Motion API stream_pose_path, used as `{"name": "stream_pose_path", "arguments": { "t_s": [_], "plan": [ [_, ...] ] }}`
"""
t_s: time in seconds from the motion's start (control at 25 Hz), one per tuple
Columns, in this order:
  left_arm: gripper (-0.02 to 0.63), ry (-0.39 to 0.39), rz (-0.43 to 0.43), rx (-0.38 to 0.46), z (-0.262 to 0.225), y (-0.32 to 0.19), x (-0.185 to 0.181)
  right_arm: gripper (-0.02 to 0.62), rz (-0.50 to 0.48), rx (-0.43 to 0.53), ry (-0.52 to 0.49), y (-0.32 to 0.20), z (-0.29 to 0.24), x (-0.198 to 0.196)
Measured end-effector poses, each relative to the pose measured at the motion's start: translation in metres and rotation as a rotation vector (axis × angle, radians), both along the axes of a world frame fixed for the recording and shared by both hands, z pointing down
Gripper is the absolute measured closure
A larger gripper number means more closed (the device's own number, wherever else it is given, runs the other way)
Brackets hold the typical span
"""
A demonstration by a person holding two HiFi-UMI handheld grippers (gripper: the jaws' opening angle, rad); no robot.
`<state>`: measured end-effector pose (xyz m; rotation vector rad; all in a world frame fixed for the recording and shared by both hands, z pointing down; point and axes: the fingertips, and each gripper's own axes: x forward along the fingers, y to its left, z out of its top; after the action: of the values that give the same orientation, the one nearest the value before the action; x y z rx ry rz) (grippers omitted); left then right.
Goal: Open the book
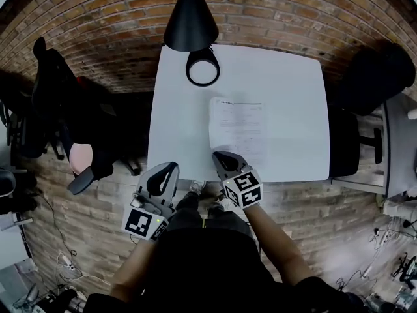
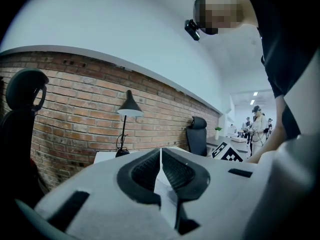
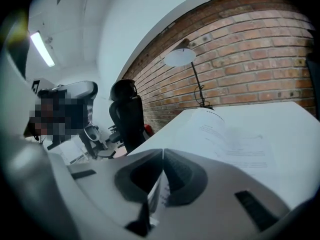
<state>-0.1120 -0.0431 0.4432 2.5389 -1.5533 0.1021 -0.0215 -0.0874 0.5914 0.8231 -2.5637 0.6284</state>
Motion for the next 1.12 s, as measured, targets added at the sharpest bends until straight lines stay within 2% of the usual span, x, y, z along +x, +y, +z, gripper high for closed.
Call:
{"name": "stream_pose_path", "arguments": {
  "t_s": [0.28,0.4,0.72,0.84,0.96,1.08,1.12],
  "plan": [
    [0.574,0.013,-0.035,0.005,-0.001,-0.002,-0.012,0.575,-0.163,0.003,0.041,0.018,0.009,-0.051],
    [0.574,0.032,-0.054,-0.028,0.001,-0.001,-0.017,0.575,-0.211,0.001,0.057,0.018,0.014,-0.069],
    [0.574,0.045,-0.107,-0.05,0.006,0.002,-0.046,0.575,-0.275,-0.027,0.093,0.016,0.034,-0.101],
    [0.574,0.047,-0.109,-0.019,0.003,0.002,-0.055,0.575,-0.29,-0.025,0.117,0.017,0.042,-0.109],
    [0.574,0.042,-0.112,-0.05,0.009,0.001,-0.061,0.575,-0.313,-0.032,0.135,0.02,0.043,-0.118],
    [0.574,0.054,-0.09,-0.002,0.002,-0.006,-0.061,0.575,-0.326,-0.028,0.153,0.022,0.047,-0.124],
    [0.574,0.052,-0.085,-0.011,0.003,-0.007,-0.06,0.575,-0.331,-0.026,0.159,0.022,0.049,-0.126]
  ]
}}
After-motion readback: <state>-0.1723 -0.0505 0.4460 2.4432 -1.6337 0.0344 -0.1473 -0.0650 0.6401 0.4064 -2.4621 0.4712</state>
